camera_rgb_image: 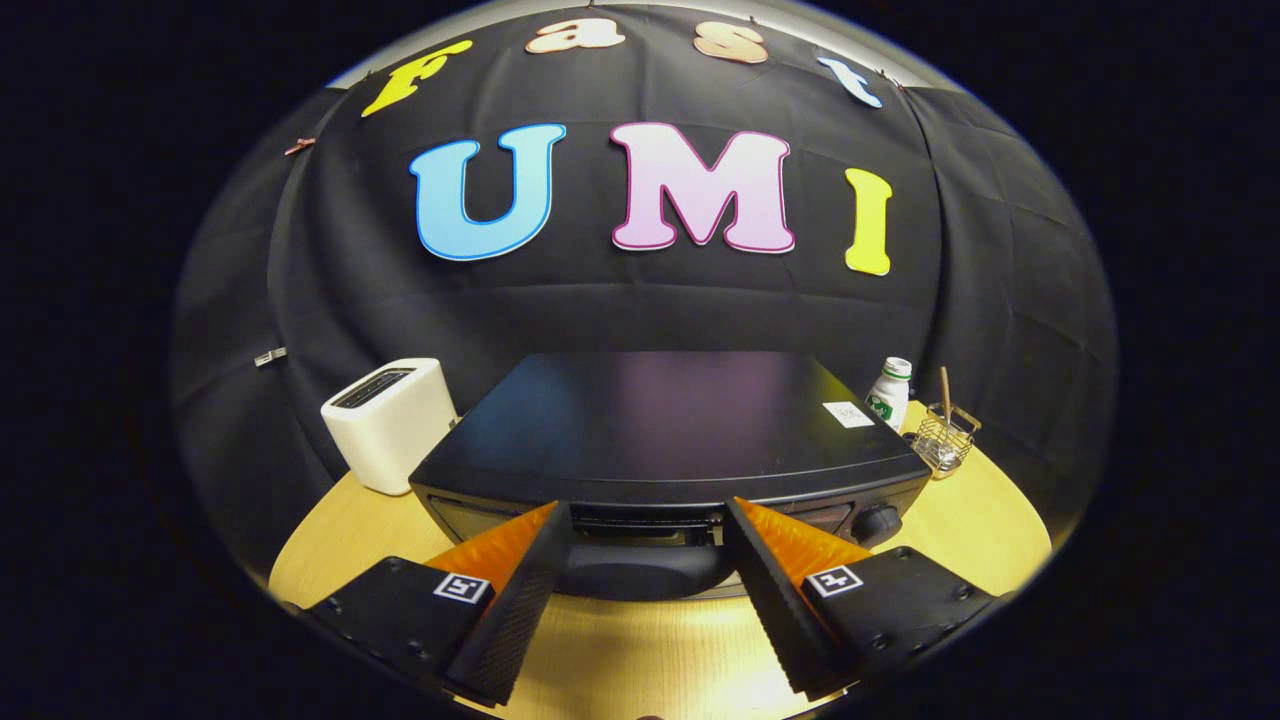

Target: Open the toaster oven, put the food inside, and close the toaster oven door.

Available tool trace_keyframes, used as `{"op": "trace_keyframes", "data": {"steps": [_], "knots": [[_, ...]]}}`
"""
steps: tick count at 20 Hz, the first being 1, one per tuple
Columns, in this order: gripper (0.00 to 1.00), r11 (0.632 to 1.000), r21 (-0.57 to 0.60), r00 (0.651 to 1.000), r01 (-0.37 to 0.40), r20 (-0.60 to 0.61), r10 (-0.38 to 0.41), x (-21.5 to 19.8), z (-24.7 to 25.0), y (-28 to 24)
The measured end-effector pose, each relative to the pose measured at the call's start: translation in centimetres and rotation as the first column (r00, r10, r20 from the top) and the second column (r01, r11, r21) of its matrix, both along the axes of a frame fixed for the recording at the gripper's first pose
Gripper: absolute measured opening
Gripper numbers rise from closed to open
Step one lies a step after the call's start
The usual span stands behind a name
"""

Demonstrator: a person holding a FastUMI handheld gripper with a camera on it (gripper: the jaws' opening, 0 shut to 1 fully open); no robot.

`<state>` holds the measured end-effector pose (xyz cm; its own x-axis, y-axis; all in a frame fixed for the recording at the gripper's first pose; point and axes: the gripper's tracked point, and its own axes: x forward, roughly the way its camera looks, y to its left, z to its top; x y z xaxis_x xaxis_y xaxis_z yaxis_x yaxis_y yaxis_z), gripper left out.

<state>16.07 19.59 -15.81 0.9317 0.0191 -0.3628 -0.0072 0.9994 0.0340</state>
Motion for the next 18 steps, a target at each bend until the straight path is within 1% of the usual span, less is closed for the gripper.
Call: {"op": "trace_keyframes", "data": {"steps": [3,4,11,15,18], "knots": [[0.99,1.000,-0.002,1.000,-0.002,-0.019,0.002,-1.3,-0.4,-0.2],[0.98,1.000,0.000,1.000,-0.002,-0.006,0.002,-1.9,-0.3,-0.2],[0.98,0.999,-0.044,0.999,-0.014,-0.034,0.013,-5.7,-1.9,-0.1],[0.97,0.998,-0.051,0.997,-0.034,-0.066,0.030,-7.6,-3.3,0.0],[0.97,0.997,-0.063,0.993,-0.041,-0.111,0.034,-9.4,-4.8,0.0]]}}
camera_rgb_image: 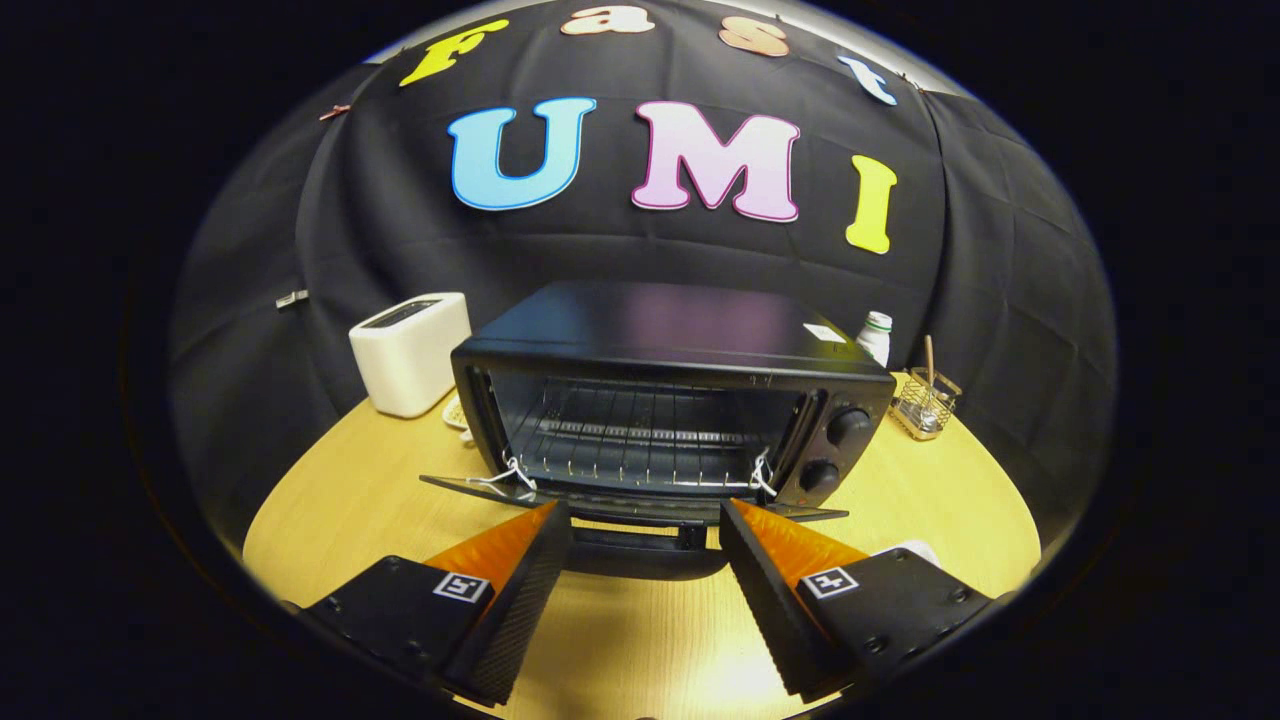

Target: Open the toaster oven, put the food inside, and close the toaster oven door.

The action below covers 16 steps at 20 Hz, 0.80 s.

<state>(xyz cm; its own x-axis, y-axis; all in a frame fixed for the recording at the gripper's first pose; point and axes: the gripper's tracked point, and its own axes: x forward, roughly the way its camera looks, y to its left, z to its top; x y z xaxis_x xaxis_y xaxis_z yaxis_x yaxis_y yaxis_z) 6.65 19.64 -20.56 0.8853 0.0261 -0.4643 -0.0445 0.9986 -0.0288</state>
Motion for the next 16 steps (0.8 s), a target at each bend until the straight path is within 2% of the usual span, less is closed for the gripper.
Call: {"op": "trace_keyframes", "data": {"steps": [3,5,7,9,13,16], "knots": [[0.97,0.999,-0.037,0.991,-0.035,-0.131,0.030,-2.8,-4.1,0.1],[0.99,0.996,-0.023,0.960,-0.081,-0.269,0.072,-4.9,-8.0,0.2],[0.99,0.999,-0.009,0.939,-0.052,-0.341,0.046,-6.9,-10.3,-0.7],[0.99,0.998,-0.001,0.948,-0.057,-0.312,0.053,-7.1,-9.3,-1.7],[0.99,0.986,-0.068,0.966,-0.154,-0.220,0.135,-7.0,-5.1,-4.8],[0.99,0.988,-0.048,0.976,-0.146,-0.167,0.136,-7.2,-2.0,-9.1]]}}
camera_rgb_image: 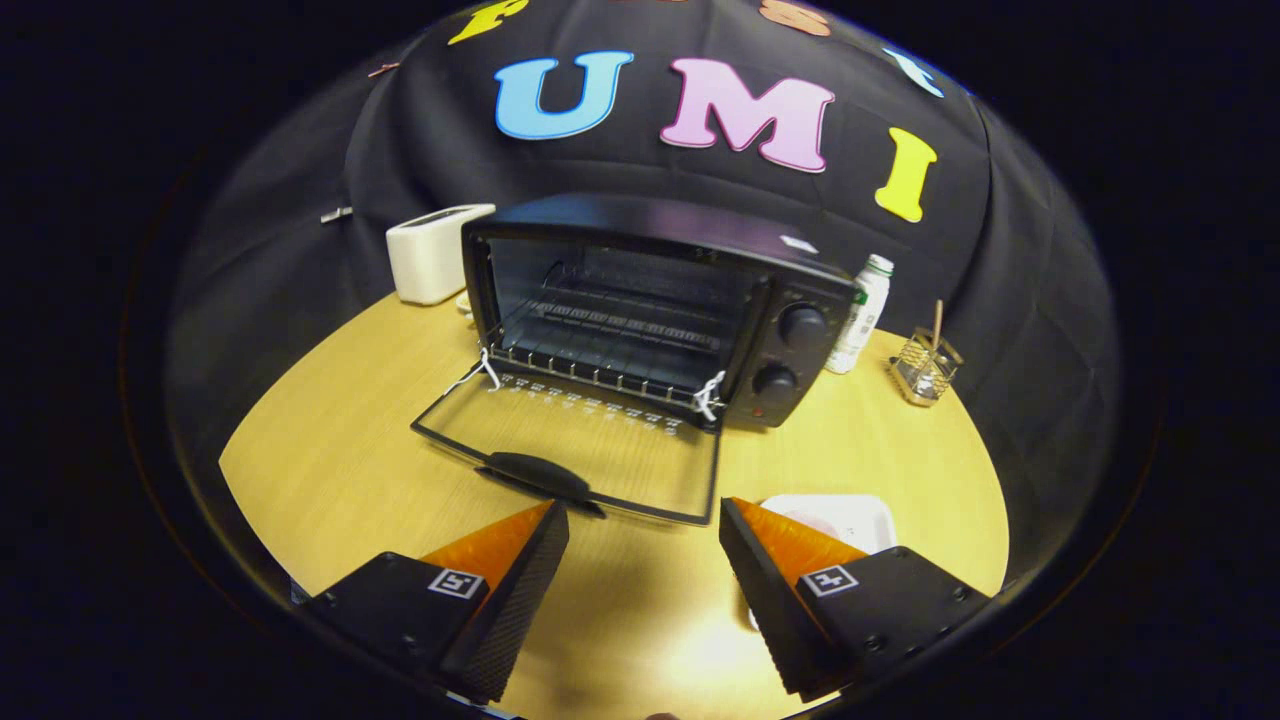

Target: Open the toaster oven, put the food inside, and close the toaster oven door.

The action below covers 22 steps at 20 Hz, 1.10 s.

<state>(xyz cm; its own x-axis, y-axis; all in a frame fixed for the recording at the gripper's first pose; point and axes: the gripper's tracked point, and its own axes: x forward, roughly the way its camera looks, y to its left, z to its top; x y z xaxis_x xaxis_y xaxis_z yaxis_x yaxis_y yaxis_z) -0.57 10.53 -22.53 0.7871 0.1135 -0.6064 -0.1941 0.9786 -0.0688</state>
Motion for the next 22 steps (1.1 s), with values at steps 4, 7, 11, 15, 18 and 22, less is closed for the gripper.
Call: {"op": "trace_keyframes", "data": {"steps": [4,7,11,15,18,22], "knots": [[0.99,0.998,0.009,0.998,0.061,-0.003,-0.061,-0.2,1.7,-7.3],[0.99,0.994,-0.014,0.994,0.109,-0.031,-0.109,0.0,1.1,-12.8],[0.99,0.990,0.019,0.982,0.140,-0.132,-0.137,-0.1,-0.8,-16.7],[0.99,0.996,0.034,0.964,0.088,-0.256,-0.076,-0.7,-3.1,-18.6],[0.99,0.998,0.029,0.947,0.062,-0.317,-0.050,-1.0,-5.0,-20.2],[0.99,1.000,0.017,0.925,0.023,-0.379,-0.015,0.0,-7.7,-22.4]]}}
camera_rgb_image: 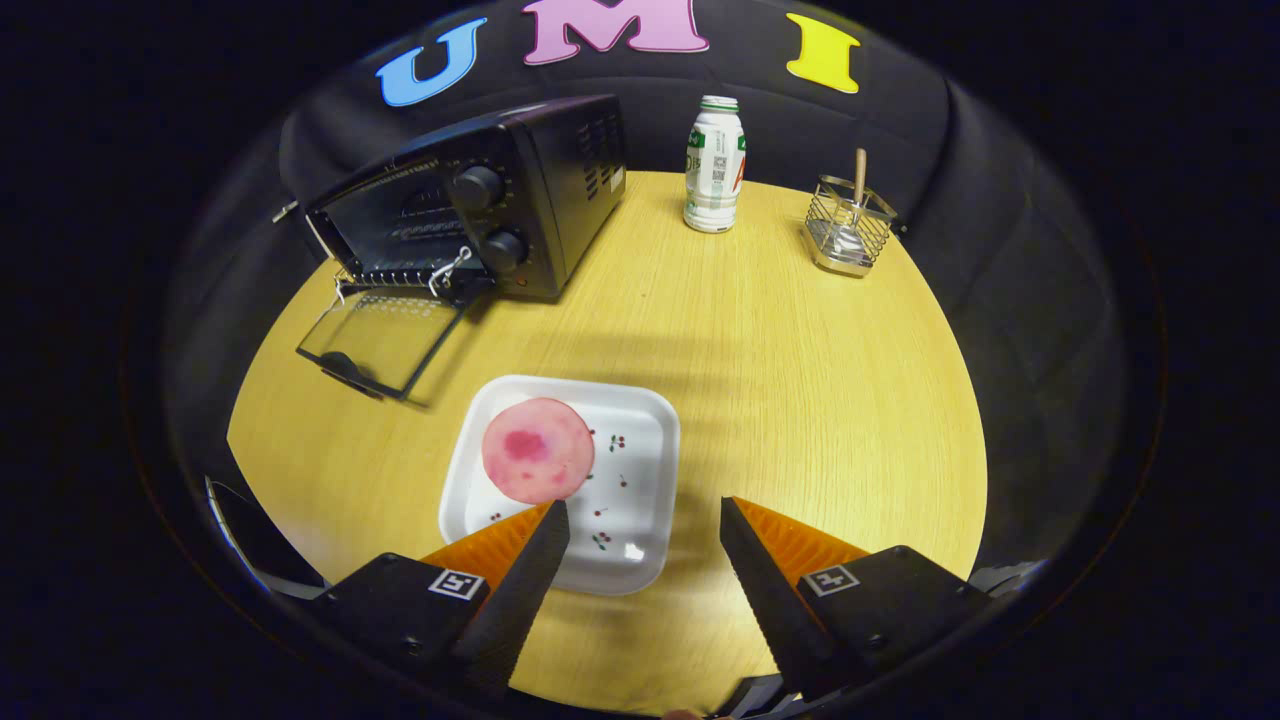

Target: Open the toaster oven, put the food inside, and close the toaster oven door.

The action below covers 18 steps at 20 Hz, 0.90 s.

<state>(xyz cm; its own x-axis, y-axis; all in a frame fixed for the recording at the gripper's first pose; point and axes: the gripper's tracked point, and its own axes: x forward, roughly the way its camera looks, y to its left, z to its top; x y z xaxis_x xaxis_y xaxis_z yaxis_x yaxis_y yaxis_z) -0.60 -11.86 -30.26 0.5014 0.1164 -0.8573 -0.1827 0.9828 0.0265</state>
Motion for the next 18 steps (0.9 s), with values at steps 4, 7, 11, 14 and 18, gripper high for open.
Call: {"op": "trace_keyframes", "data": {"steps": [4,7,11,14,18], "knots": [[0.98,0.999,0.036,0.999,-0.006,-0.045,0.008,0.1,-1.8,-0.4],[0.98,0.999,0.045,0.996,-0.030,-0.086,0.034,0.1,-3.1,-0.4],[0.97,0.997,0.052,0.993,-0.050,-0.105,0.055,0.3,-3.9,-0.1],[0.67,0.999,0.033,0.994,-0.021,-0.108,0.025,0.6,-4.5,-0.7],[0.51,0.998,0.038,0.987,-0.053,-0.150,0.059,0.5,-4.3,-0.6]]}}
